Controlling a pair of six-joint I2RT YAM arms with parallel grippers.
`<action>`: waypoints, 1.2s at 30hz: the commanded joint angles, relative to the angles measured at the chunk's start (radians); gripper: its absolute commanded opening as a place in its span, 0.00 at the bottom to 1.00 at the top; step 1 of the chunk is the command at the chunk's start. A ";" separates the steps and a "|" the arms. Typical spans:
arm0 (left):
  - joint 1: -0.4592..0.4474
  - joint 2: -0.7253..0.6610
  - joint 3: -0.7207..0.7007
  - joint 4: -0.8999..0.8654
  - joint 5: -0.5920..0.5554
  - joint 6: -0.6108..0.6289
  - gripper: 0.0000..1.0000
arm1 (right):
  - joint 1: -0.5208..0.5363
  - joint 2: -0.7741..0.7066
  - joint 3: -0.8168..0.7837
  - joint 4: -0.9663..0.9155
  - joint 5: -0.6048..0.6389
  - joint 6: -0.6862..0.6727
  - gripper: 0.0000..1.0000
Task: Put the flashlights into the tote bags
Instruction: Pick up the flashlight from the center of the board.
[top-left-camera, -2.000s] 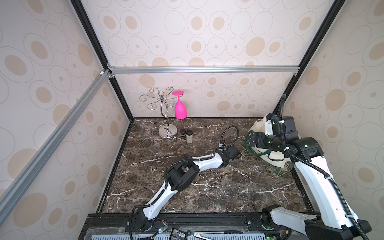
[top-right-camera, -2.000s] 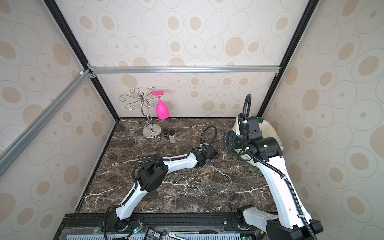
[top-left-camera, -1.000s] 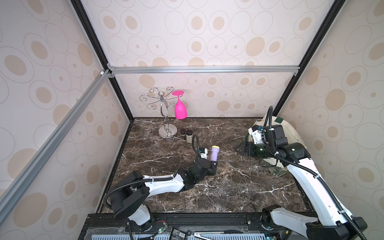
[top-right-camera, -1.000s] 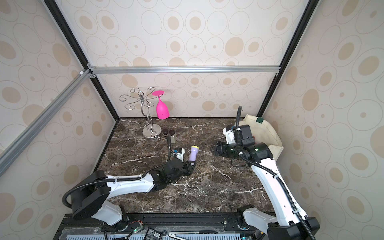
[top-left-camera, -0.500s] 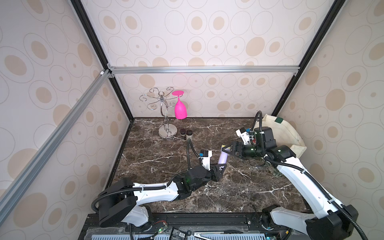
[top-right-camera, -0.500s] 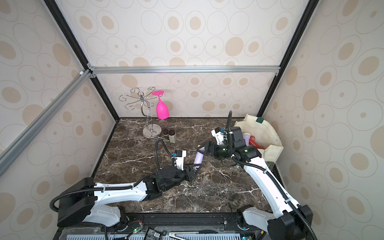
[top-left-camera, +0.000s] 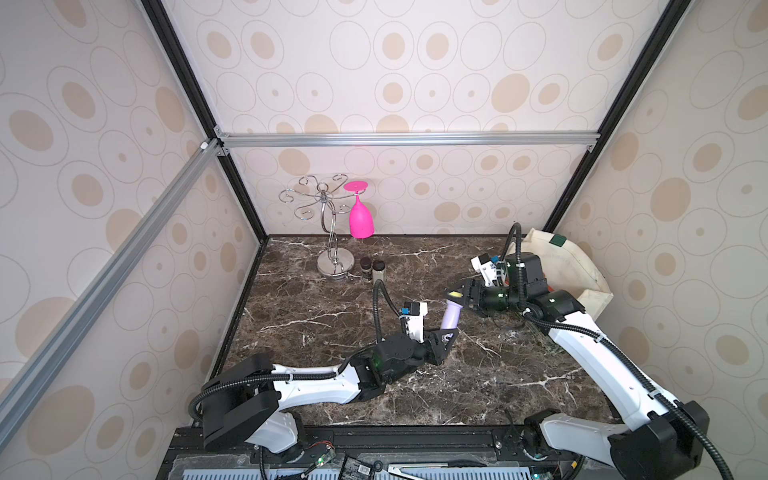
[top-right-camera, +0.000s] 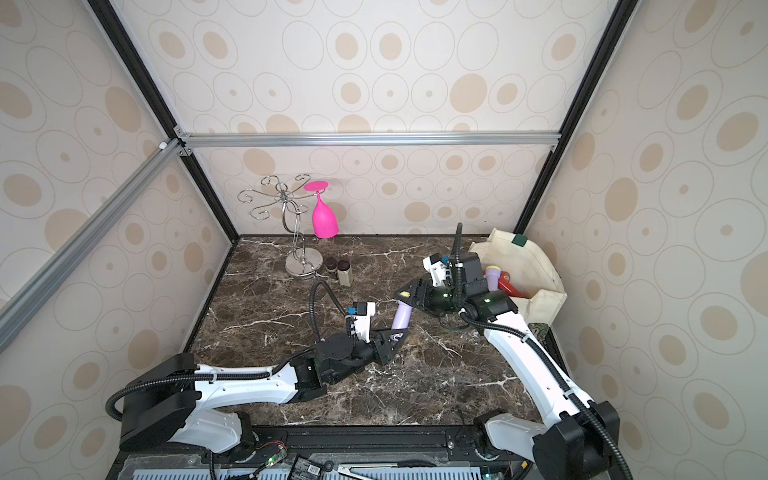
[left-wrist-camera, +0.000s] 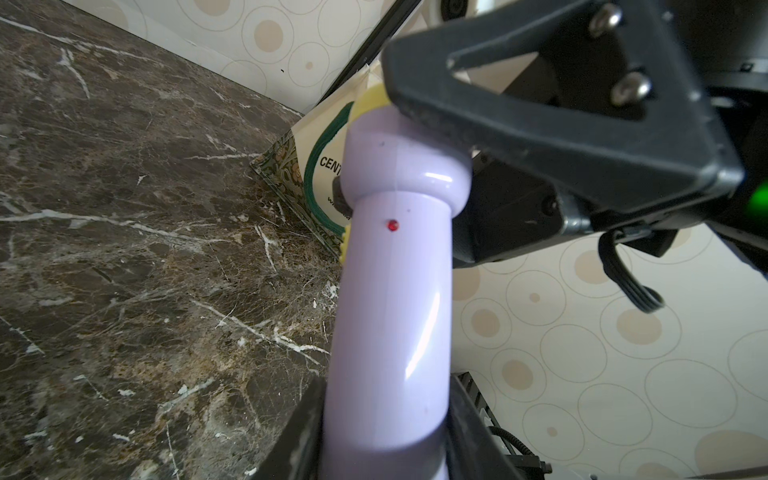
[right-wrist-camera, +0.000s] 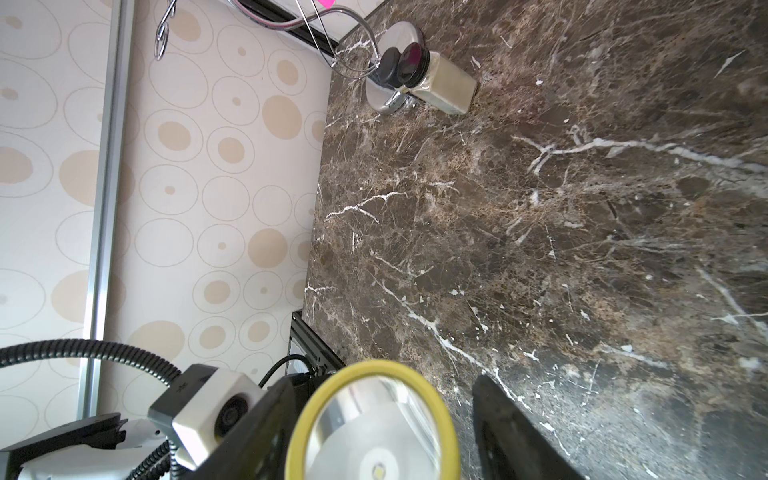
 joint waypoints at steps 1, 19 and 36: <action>-0.009 0.009 0.039 0.056 0.002 -0.002 0.00 | 0.008 0.000 -0.010 0.024 -0.026 0.017 0.63; -0.017 -0.012 0.051 -0.020 -0.043 0.013 0.65 | 0.012 0.014 0.147 -0.200 0.086 -0.178 0.04; -0.020 -0.095 0.059 -0.209 -0.128 0.079 1.00 | -0.037 0.192 0.582 -0.604 0.603 -0.421 0.00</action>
